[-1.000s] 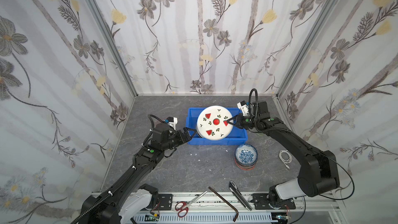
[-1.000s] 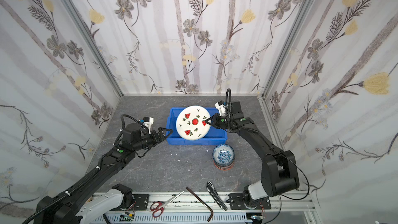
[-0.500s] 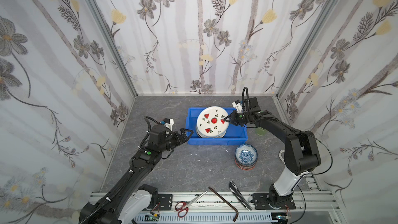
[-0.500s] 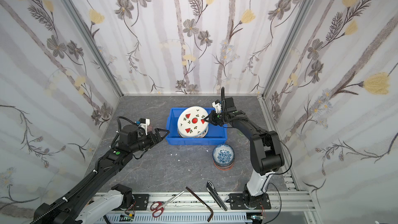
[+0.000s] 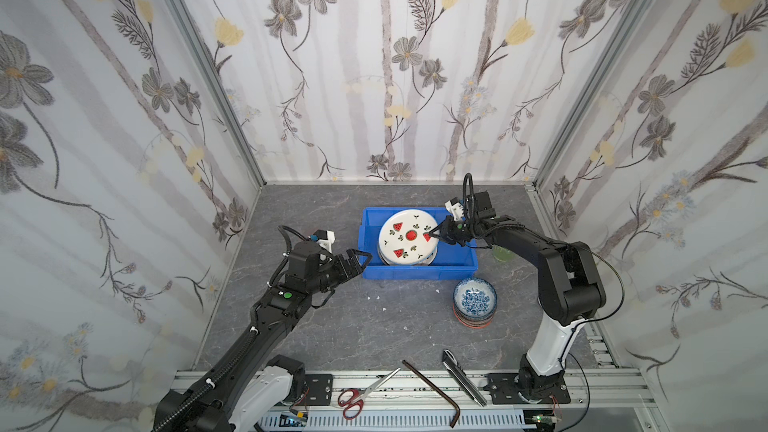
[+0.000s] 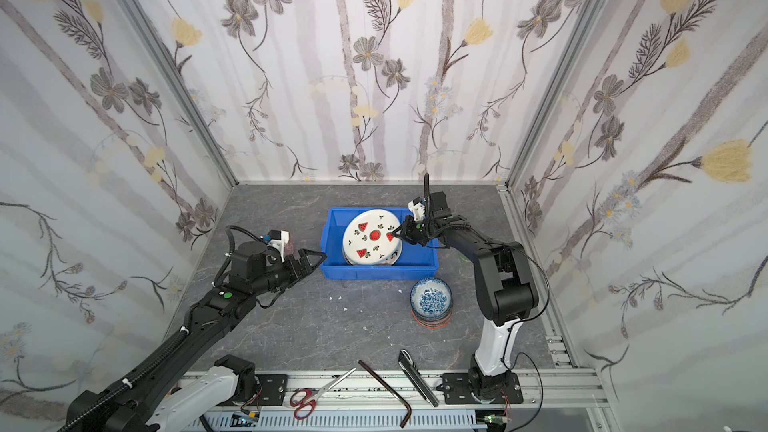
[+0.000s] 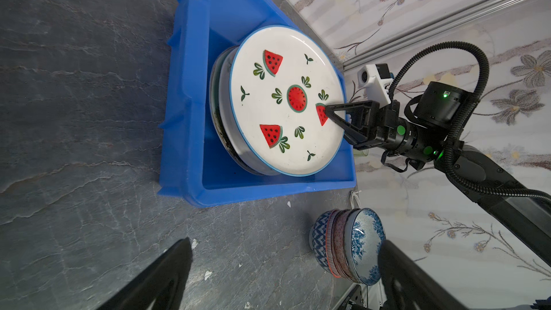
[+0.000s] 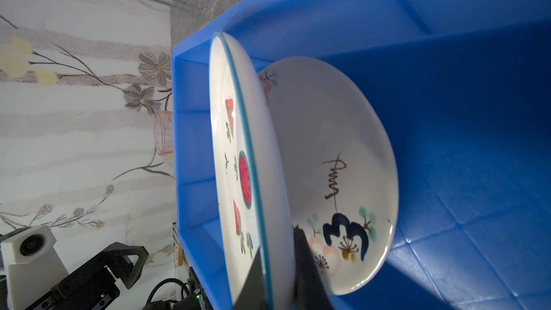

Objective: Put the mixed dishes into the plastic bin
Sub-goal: 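Lower the watermelon plate into the bin against the stacked plates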

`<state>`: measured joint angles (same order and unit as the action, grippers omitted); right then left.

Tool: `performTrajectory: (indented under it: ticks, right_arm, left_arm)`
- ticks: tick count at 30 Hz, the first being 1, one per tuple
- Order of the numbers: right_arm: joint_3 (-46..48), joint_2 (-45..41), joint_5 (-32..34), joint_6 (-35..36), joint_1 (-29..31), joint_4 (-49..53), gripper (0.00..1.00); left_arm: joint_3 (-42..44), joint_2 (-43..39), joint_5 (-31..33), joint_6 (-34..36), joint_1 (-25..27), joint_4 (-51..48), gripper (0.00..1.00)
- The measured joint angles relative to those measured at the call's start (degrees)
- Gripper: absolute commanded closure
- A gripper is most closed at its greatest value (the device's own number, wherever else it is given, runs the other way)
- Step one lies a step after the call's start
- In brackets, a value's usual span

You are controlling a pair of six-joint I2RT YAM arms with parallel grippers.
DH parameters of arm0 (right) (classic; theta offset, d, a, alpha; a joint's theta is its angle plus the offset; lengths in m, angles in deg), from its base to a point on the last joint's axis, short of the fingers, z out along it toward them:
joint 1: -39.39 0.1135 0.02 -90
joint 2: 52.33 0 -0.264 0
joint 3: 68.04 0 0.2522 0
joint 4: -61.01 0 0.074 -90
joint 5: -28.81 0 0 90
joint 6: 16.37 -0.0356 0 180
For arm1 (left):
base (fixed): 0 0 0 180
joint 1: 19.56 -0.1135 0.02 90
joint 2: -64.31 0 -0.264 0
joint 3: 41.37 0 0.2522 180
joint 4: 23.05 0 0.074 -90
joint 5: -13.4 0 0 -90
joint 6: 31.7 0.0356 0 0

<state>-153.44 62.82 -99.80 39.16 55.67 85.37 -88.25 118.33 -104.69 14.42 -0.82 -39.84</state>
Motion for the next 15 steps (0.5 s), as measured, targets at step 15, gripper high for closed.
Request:
performTrajectory:
  ticks: [15]
  right_arm:
    - [2.03,2.34,-1.92,-1.22,-0.07,-3.54,0.93]
  left_arm:
    - [0.39,-0.13,0.04,-0.02,-0.07,-0.31,0.00]
